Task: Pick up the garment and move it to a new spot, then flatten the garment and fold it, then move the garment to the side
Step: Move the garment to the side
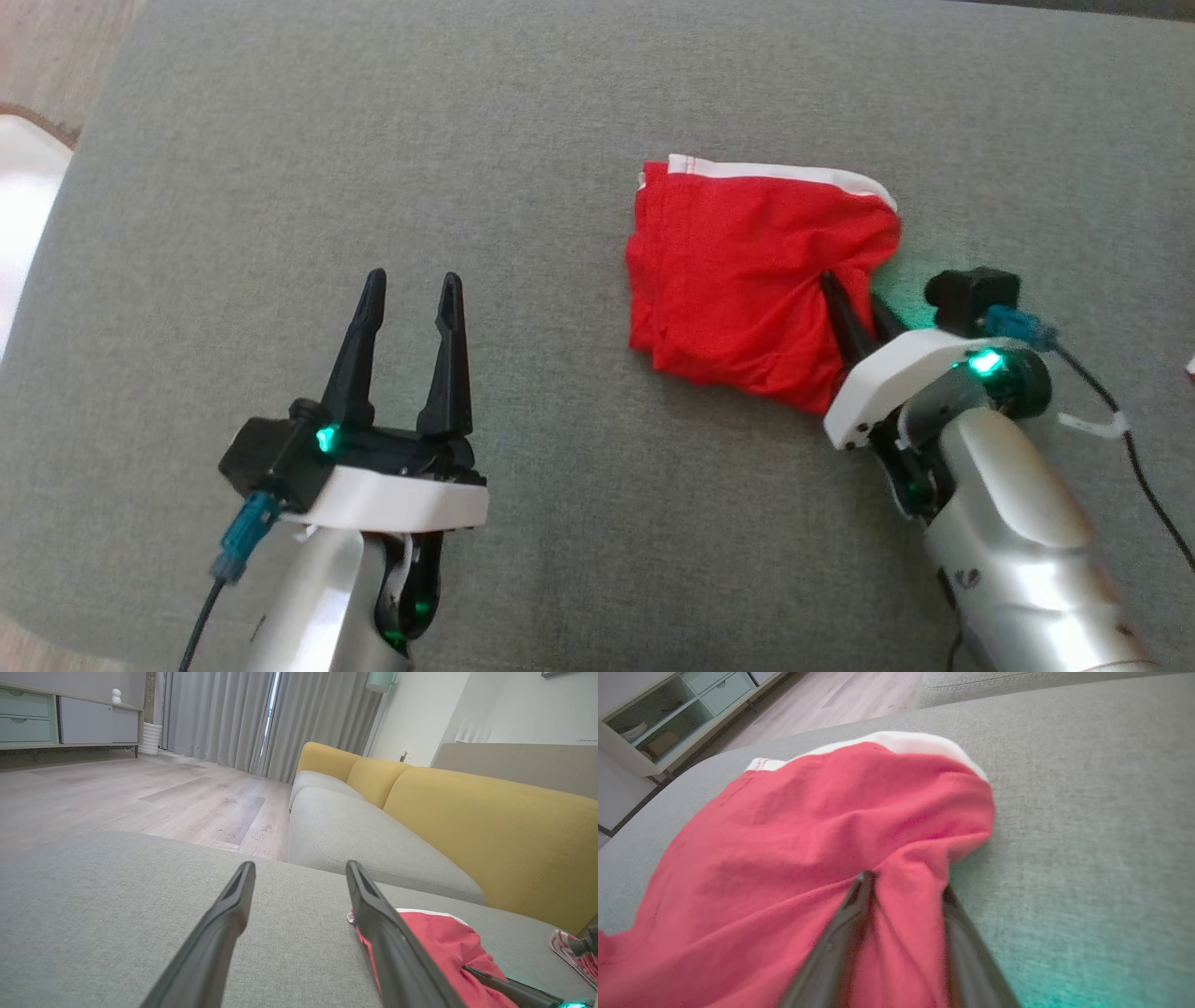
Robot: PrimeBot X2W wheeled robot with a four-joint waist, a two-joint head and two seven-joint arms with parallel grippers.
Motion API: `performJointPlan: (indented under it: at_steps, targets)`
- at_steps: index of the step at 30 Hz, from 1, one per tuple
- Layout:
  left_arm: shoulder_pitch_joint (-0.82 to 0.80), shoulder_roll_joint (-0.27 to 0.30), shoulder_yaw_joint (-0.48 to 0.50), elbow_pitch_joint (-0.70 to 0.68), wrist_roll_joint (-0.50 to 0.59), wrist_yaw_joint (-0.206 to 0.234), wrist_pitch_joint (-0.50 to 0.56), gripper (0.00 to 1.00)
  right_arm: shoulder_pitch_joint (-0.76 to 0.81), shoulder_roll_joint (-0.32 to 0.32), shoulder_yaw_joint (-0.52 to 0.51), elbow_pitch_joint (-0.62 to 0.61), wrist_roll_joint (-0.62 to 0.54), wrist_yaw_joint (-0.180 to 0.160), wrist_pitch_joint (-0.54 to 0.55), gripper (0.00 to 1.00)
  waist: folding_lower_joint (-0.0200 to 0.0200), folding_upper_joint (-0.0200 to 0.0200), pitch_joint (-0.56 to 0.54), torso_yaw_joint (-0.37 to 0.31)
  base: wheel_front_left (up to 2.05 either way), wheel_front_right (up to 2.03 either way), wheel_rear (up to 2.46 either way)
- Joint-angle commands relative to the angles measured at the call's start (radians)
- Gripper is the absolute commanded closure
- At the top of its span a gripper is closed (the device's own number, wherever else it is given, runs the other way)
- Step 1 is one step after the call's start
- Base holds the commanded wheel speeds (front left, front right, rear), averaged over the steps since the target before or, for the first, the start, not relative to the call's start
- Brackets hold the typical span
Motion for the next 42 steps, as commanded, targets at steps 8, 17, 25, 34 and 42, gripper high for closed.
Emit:
performJointPlan:
  at_steps: [8,17,25,34,42]
  targets:
    - [-0.024,0.007,0.038,-0.026,0.029,-0.004,-0.005,0.0,-0.01,0.024,0.056,0.006,-0.156,0.007,-0.055,1.0,-0.0001,0.0,-0.032,-0.058,0.0,0.0,0.0]
    - [-0.027,0.007,0.001,-0.037,0.037,-0.012,-0.005,0.0,-0.002,-0.12,0.167,-0.084,-0.205,0.007,-0.013,1.0,-0.0001,0.0,-0.085,-0.161,0.0,0.0,0.0]
    - [-0.096,0.007,-0.068,-0.066,0.041,-0.012,-0.005,0.0,-0.019,-0.437,0.31,-0.267,-0.087,0.007,0.108,1.0,-0.0001,0.0,-0.085,-0.254,0.0,0.0,0.0]
    - [-0.171,0.007,-0.144,-0.106,0.011,0.014,-0.005,0.0,-0.065,-0.756,0.382,-0.391,0.038,0.007,0.188,1.0,-0.0001,0.0,-0.043,-0.302,0.0,0.0,0.0]
    - [-0.208,0.007,-0.17,-0.114,0.001,0.022,-0.005,0.0,-0.116,-0.873,0.313,-0.329,0.07,0.007,0.194,1.0,-0.0001,0.0,0.04,-0.285,0.0,0.0,0.0]
